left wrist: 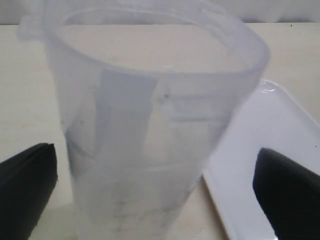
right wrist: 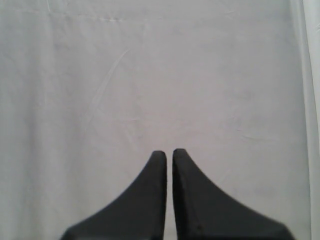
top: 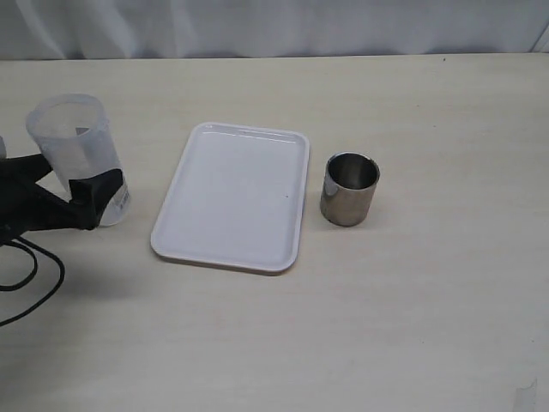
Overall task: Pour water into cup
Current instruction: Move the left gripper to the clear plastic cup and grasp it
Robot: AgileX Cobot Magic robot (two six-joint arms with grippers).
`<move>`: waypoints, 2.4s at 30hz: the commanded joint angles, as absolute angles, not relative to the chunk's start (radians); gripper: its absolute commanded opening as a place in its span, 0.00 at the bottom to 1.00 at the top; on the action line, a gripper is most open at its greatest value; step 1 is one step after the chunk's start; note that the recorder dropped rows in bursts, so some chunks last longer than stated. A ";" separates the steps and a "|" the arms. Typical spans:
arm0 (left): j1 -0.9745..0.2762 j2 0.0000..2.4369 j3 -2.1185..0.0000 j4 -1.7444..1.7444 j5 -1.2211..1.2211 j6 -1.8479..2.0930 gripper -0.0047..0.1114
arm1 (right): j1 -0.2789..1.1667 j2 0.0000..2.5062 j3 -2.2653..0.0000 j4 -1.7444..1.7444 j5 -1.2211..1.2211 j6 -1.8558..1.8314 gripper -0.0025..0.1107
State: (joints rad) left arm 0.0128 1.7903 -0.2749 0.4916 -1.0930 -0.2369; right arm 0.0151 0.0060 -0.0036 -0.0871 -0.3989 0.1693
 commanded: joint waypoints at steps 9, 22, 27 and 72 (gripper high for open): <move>0.010 1.867 -0.390 0.488 -1.047 -0.233 0.94 | 0.013 0.000 0.000 -0.090 -0.371 0.173 0.06; 0.010 1.867 -0.413 0.504 -1.069 -0.233 0.94 | 0.013 0.000 0.000 -0.090 -0.369 0.173 0.06; 0.010 1.867 -0.423 0.502 -1.076 -0.233 0.94 | 0.013 0.000 0.000 -0.090 -0.369 0.173 0.06; 0.010 1.962 -0.433 0.539 -1.164 -0.172 0.04 | 0.013 0.004 0.000 -0.090 -0.422 0.173 0.54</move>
